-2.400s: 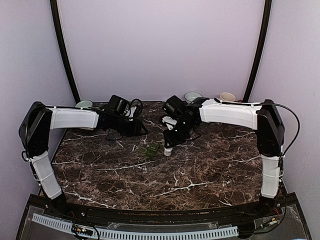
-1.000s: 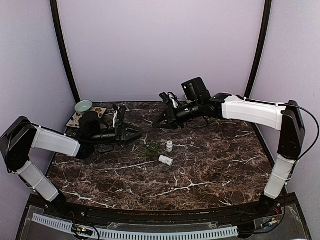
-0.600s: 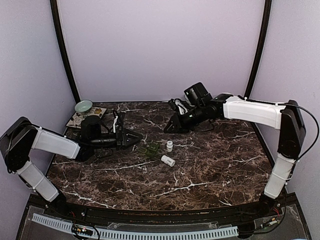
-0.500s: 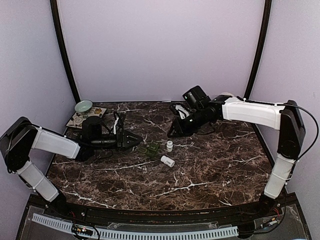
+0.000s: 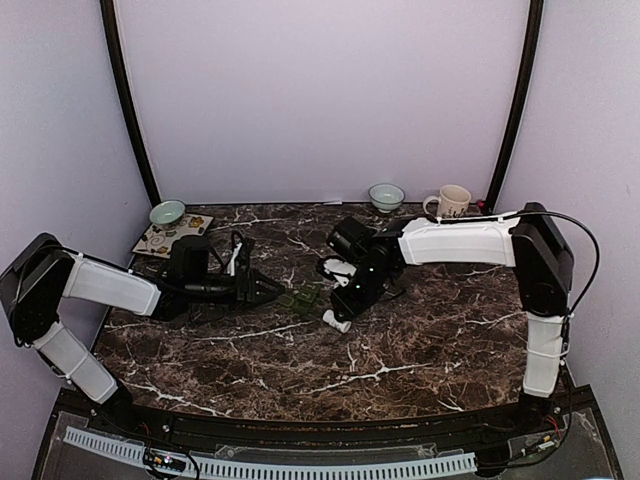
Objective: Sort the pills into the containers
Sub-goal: Pick up the pill bottle from the center of the board.
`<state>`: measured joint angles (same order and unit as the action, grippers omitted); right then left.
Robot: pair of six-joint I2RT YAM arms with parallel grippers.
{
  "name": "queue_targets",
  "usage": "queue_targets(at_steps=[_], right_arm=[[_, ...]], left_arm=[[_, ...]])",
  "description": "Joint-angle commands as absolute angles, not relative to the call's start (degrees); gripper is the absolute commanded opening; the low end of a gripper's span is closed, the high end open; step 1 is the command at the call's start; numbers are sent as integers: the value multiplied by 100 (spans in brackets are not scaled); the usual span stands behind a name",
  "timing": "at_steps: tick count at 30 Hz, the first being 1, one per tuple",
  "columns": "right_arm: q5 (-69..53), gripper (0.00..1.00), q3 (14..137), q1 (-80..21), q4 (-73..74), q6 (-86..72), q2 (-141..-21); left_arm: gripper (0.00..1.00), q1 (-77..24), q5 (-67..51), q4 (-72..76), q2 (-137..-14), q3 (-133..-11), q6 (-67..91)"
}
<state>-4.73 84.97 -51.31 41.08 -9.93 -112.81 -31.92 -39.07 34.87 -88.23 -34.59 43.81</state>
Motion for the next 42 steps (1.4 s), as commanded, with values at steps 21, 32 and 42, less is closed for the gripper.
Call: queue_targets(at_steps=[21, 32, 42], right_arm=[[-101, 46, 10278, -5361, 5062, -245, -12631], [-277, 34, 10488, -5361, 5184, -250, -12919], [-345, 41, 10425, -5361, 5209, -588, -12826]], left_arm=[[50, -3418, -3770, 3246, -8648, -3367, 4245], [49, -3415, -3697, 3155, -8546, -3283, 4254], [49, -3421, -3731, 3058, -8551, -3334, 4244]])
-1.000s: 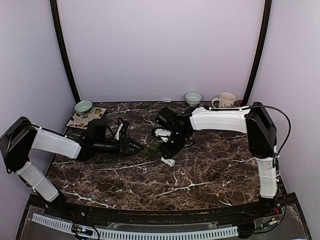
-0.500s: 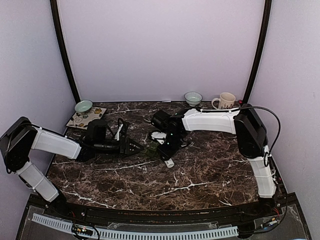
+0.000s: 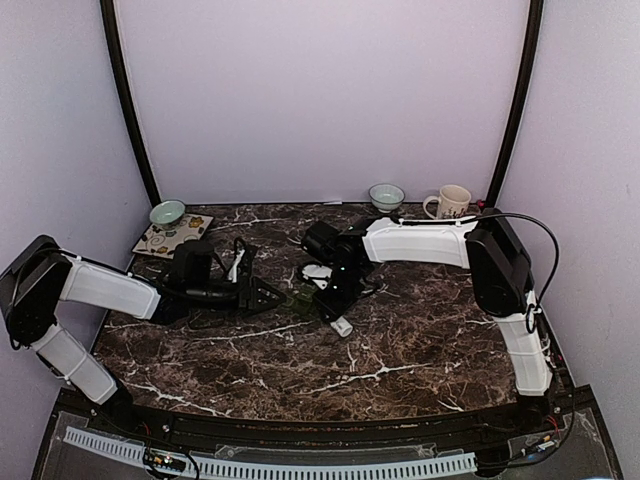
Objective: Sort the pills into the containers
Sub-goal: Pick up the pill bottle from the center of the board.
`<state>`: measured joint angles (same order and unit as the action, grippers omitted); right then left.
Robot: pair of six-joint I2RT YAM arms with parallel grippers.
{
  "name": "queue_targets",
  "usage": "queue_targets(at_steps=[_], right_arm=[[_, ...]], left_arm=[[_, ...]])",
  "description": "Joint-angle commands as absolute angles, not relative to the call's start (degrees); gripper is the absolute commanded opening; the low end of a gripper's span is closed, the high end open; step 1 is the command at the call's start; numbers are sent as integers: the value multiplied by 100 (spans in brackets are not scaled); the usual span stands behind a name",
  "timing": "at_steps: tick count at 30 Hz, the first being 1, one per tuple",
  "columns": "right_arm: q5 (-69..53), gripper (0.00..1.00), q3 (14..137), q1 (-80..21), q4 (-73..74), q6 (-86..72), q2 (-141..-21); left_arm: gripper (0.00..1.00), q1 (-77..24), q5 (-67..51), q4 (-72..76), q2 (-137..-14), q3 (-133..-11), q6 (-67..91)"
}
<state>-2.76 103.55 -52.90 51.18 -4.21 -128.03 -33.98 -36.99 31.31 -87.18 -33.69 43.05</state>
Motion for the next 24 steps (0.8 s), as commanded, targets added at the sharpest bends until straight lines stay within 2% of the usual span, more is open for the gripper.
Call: queue_targets(at_steps=[1, 5, 12, 17, 22, 24], right_arm=[[-349, 42, 10457, -5361, 5249, -589, -12843], [-286, 44, 10469, -5361, 5313, -604, -12858], [-272, 42, 10450, -5361, 5383, -656, -12909], [-305, 30, 10483, -5361, 5448, -677, -12986], [-429, 10, 10490, -5351, 5449, -748, -13014], [-571, 5, 10481, -5331, 5389, -813, -12937]], left_arm=[[49, -3421, -3737, 3054, -8559, -3343, 4244], [49, -3428, -3753, 3082, -8565, -3349, 4245], [49, -3446, -3740, 3141, -8534, -3286, 4271], [49, -3456, -3743, 3164, -8525, -3266, 4280], [49, -3463, -3757, 3195, -8518, -3237, 4290], [49, -3471, -3778, 3235, -8521, -3230, 4312]])
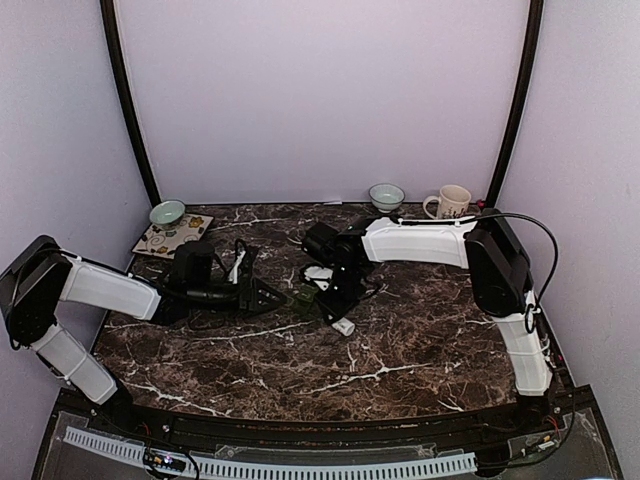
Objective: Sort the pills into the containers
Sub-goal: Pick up the pill bottle from the center of the board, then pass from the right arm to the left
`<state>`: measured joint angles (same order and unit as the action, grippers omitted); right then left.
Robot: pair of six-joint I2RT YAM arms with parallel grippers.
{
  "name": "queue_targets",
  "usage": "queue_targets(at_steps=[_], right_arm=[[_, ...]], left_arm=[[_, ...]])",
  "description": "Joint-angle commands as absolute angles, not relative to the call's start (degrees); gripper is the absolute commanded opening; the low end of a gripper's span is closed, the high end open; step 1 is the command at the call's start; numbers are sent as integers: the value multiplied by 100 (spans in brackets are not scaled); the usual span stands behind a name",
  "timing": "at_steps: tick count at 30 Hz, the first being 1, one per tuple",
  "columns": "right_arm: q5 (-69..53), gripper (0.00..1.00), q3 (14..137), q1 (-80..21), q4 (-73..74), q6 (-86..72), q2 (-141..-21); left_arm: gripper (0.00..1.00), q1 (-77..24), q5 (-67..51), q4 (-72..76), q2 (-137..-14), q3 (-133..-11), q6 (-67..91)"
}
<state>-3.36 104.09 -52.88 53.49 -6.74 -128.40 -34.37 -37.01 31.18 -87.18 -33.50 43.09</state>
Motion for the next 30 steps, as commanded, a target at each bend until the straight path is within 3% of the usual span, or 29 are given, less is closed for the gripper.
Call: queue_targets(at_steps=[1, 11, 21, 30], right_arm=[[-682, 4, 10466, -5307, 5321, -866, -12865], [-1737, 0, 10283, -4934, 4269, -1695, -11741], [-2604, 0, 9425, -4504, 1734, -3608, -10742], [-2220, 0, 8045, -4444, -858, -5126, -10038]], left_arm=[[49, -3474, -3805, 3286, -8525, -3226, 4326], [50, -3472, -4121, 4326, -8714, -3294, 4747], [50, -3482, -4200, 5724, -9285, -3981, 5354], [50, -3481, -4171, 6620, -9820, -4811, 5855]])
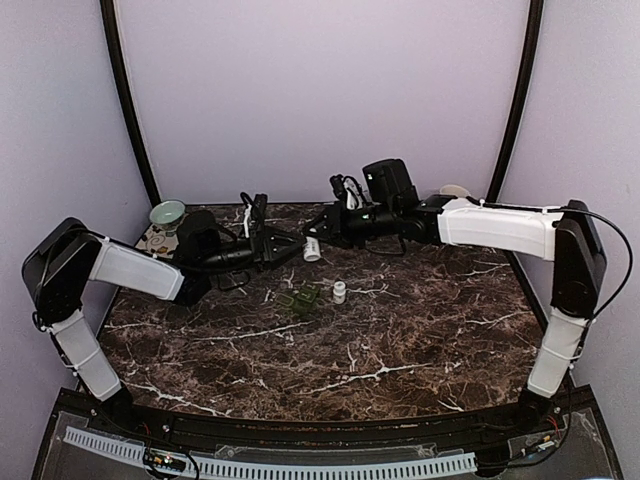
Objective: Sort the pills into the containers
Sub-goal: Pass from the right arm to the left
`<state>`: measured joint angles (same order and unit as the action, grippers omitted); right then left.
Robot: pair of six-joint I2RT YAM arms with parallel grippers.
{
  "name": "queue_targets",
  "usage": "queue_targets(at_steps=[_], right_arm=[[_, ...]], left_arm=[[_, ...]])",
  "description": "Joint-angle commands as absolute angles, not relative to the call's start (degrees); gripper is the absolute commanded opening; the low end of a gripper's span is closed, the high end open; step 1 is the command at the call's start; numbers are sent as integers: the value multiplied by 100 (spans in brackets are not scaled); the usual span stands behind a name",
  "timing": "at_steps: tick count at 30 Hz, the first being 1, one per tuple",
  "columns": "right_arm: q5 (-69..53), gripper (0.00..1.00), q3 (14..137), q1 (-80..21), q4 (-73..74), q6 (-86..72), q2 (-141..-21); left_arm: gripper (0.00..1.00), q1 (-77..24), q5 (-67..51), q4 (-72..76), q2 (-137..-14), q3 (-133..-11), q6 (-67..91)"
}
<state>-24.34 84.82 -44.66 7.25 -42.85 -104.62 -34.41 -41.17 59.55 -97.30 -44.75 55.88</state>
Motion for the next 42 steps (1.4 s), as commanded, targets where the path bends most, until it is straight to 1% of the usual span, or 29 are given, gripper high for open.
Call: queue_targets(at_steps=[1, 6, 10, 12, 25, 42], right_arm=[[-2090, 0, 7881, -4440, -1085, -5223, -9931], [-1652, 0, 7334, -4357, -1849, -5711, -9583], [-1458, 0, 7147, -4333, -2163, -5980, -9505], [-1360, 0, 7131, -4340, -2199, -6000, -9498], [-1092, 0, 7249, -4439, -1902, -5769, -9519], [-1146, 0, 7365, -4507, -1855, -5749, -9646]], left_arm=[[50, -3480, -4174, 6645, -9858, -4872, 5876], [50, -3481, -4201, 6781, -10037, -5025, 5997], [50, -3480, -4201, 6929, -10086, -4983, 6071], [50, -3485, -4378, 6919, -10111, -5030, 6080], [52, -3483, -4487, 6654, -10116, -5398, 5994], [52, -3482, -4607, 6076, -10250, -5810, 5808]])
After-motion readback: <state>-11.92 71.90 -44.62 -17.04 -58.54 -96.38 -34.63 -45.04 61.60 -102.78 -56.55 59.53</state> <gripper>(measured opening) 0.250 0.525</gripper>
